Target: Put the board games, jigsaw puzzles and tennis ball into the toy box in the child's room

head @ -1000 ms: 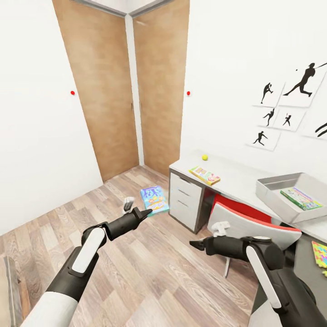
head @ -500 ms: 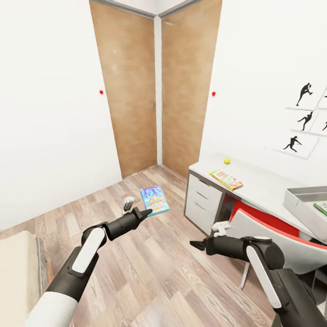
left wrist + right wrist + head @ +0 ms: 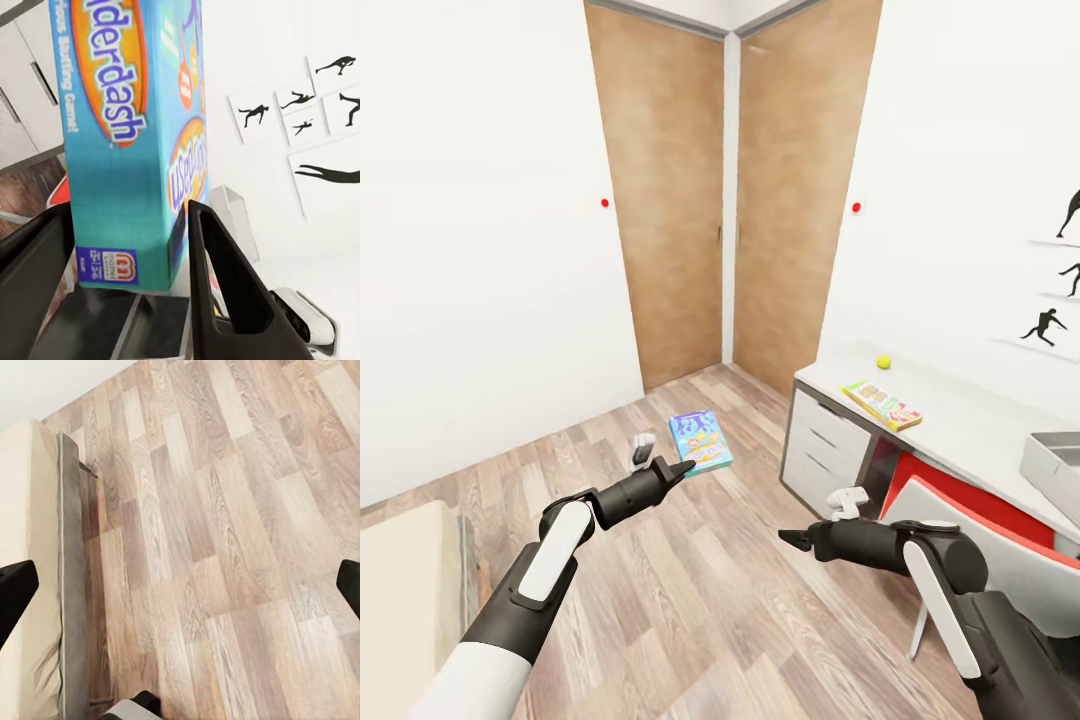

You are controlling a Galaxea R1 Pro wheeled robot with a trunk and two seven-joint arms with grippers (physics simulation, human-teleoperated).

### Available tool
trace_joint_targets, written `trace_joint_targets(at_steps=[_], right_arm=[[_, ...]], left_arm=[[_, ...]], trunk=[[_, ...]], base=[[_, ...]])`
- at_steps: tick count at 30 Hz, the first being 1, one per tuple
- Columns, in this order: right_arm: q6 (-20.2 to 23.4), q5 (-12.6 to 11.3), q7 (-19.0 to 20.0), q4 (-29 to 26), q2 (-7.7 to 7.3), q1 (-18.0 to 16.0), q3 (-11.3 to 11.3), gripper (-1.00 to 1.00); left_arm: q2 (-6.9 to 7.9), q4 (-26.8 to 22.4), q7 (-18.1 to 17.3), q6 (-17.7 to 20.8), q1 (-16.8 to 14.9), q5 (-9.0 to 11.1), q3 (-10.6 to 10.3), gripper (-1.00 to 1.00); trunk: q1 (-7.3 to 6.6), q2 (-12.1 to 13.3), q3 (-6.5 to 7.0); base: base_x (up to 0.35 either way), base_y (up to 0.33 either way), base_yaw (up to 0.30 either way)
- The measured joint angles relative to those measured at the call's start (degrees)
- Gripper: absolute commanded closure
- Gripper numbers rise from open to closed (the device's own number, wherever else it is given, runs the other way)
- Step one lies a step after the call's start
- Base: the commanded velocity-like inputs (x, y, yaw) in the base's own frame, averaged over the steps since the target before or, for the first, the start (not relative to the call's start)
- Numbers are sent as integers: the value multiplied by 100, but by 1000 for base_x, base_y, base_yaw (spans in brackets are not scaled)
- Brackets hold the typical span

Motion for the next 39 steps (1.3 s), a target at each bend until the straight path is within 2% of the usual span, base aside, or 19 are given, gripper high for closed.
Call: trace_joint_targets(at_steps=[39], right_arm=[[0, 0, 4, -55, -26, 5, -5, -100]], left_arm=[[0, 1, 25, -2, 0, -35, 0, 100]], trunk=[[-1, 0, 0]], base=[[329, 0, 2]])
